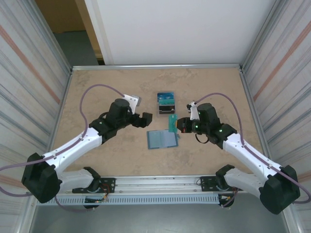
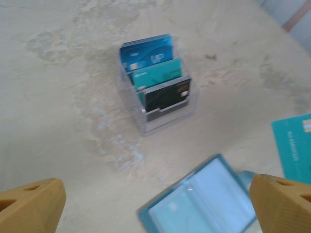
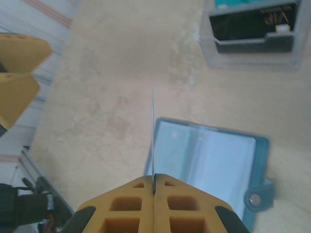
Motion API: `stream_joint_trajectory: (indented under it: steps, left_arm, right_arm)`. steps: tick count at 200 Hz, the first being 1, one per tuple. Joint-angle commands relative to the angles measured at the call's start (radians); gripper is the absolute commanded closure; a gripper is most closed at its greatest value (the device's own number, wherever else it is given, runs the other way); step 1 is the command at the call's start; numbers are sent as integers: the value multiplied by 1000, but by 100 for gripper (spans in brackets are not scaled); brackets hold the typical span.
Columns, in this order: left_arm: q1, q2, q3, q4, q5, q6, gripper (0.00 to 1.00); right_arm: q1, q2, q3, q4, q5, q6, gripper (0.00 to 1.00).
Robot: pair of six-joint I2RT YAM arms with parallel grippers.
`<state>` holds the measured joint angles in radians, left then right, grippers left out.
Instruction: Take the credit cards out of the card holder
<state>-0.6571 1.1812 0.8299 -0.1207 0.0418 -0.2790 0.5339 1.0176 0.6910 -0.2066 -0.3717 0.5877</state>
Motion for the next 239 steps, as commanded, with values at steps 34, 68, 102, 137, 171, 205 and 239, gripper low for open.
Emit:
stream_joint_trajectory:
  steps: [34,68,102,137,171,205,239]
  left_arm:
    - [10,-29,-14,146,324,-100,12]
    - [10,-11,-34,273,462,-166,20]
    - [10,12,-62,438,578,-251,26]
    - [9,52,-69,537,640,-301,30]
    - [5,76,-62,558,674,-300,39]
    - [1,85,-61,566,680,-293,52]
    - [0,89,-61,576,690,-300,81]
  right_arm:
    - [-15,-63,33,189,-180,-16,100]
    - [-15,-80,30,255,-211,10,100]
    - [-15,-85,19,311,-232,32,100]
    - [-14,-90,17,357,-250,52,100]
    - [-11,-90,12,370,-252,61,100]
    - [-5,-90,10,360,-250,61,100]
    - [1,-96,6,371,-261,61,100]
